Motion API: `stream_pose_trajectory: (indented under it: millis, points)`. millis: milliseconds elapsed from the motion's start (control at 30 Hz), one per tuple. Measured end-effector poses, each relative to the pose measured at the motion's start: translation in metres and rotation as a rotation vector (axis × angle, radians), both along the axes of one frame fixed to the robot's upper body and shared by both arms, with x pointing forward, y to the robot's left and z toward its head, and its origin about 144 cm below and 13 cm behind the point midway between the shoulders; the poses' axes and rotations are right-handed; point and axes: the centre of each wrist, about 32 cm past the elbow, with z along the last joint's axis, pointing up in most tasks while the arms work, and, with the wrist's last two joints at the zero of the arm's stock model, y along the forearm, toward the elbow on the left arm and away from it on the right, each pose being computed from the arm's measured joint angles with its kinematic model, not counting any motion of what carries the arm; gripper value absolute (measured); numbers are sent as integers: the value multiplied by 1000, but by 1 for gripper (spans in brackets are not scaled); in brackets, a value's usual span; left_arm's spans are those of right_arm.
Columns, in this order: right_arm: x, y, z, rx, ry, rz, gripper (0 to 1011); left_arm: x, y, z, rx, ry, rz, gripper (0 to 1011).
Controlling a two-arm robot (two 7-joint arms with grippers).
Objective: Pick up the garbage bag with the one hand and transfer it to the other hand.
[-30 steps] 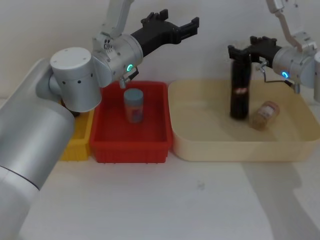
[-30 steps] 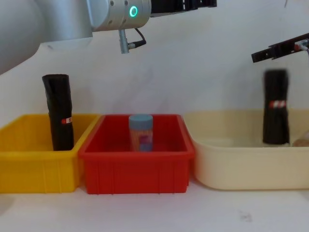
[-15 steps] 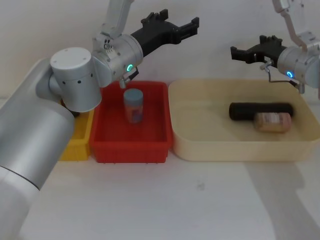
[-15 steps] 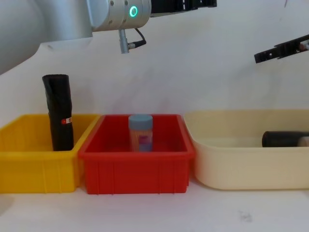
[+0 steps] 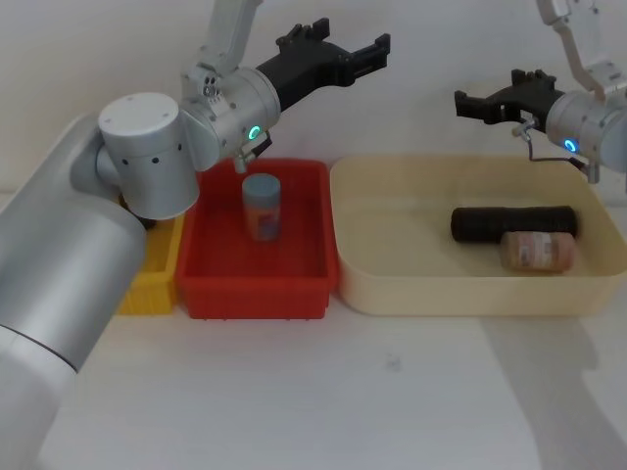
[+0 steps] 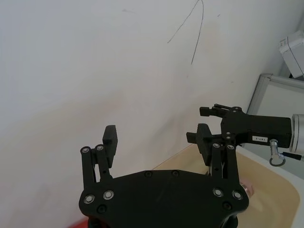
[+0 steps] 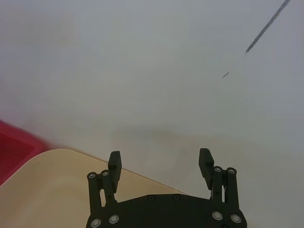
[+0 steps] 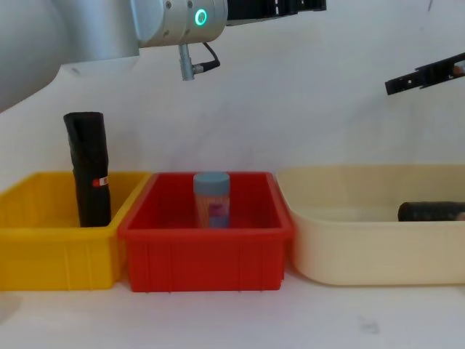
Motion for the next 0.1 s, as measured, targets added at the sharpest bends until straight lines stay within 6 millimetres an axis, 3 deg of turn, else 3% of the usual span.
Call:
stream_pose_trajectory:
  millis: [100]
  points:
    - [0, 0, 0, 0, 0, -1, 1004, 0, 0, 0, 0, 0, 0, 1000]
